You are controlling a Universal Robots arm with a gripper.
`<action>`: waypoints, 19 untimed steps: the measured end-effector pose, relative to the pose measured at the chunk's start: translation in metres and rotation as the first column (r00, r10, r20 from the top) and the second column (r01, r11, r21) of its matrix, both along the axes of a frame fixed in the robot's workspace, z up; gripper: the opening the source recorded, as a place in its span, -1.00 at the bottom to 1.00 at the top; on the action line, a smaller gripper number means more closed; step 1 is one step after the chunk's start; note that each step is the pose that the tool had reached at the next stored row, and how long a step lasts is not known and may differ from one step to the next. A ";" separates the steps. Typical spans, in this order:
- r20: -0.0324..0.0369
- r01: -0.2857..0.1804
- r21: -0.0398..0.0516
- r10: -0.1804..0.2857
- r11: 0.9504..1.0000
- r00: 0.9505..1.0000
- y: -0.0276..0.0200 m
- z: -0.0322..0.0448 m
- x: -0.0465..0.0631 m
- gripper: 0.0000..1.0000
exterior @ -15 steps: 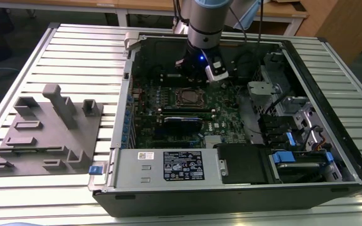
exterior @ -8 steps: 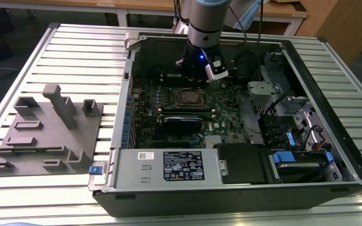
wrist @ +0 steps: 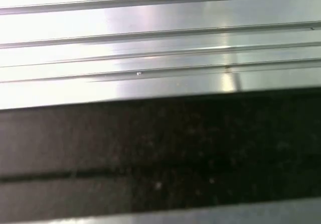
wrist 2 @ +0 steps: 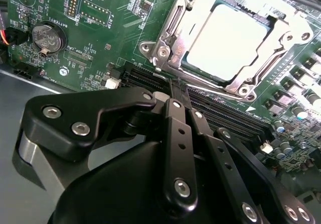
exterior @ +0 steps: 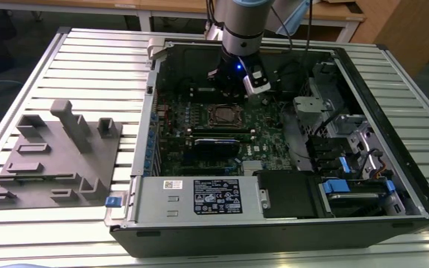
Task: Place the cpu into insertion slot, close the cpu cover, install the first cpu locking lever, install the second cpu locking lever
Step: 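Install the first cpu locking lever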
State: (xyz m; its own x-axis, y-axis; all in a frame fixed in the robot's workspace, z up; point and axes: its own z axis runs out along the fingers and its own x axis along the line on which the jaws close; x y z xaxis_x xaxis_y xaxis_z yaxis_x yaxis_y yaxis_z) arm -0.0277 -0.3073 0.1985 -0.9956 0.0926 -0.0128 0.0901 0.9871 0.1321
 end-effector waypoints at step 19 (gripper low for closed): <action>0.005 0.000 0.028 0.000 1.000 1.000 -0.0045 0.0000 0.000 -0.79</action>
State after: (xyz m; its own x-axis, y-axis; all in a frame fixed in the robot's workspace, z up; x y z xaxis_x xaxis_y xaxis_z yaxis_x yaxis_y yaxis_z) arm -0.0278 -0.3118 0.1985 -0.9955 0.0931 -0.0152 0.0894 0.9831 0.1599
